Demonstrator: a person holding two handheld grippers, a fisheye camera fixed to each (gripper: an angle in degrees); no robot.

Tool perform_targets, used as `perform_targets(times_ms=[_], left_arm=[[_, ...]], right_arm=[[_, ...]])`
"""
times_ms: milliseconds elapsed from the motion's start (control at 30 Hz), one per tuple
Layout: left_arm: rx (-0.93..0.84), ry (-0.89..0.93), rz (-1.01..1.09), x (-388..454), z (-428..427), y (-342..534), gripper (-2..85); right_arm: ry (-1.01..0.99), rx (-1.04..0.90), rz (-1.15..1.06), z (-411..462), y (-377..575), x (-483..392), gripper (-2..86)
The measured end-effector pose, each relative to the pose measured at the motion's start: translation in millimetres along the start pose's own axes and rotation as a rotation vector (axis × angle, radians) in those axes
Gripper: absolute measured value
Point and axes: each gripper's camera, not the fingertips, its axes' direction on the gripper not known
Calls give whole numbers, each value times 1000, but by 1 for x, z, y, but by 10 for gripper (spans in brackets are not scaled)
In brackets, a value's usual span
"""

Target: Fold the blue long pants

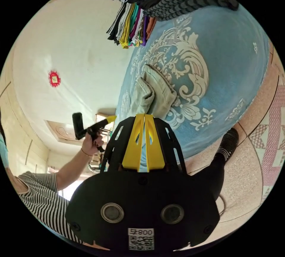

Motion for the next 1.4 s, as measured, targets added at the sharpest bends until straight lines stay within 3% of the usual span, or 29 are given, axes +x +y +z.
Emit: perform_targets(times_ms=[167, 400, 800, 933, 1400], left_arm=[[-36, 24, -29, -18, 41, -96, 64], [-120, 29, 59, -13, 79, -142, 26], [27, 81, 89, 12, 65, -171, 4], [13, 57, 132, 28, 71, -190, 3], [-76, 15, 152, 39, 120, -225, 2]], right_arm=[[128, -36, -158, 0, 20, -47, 0], [181, -143, -355, 21, 54, -102, 0], [77, 6, -397, -48, 105, -138, 0], [36, 85, -366, -81, 116, -136, -1], [72, 90, -354, -116, 107, -126, -1]])
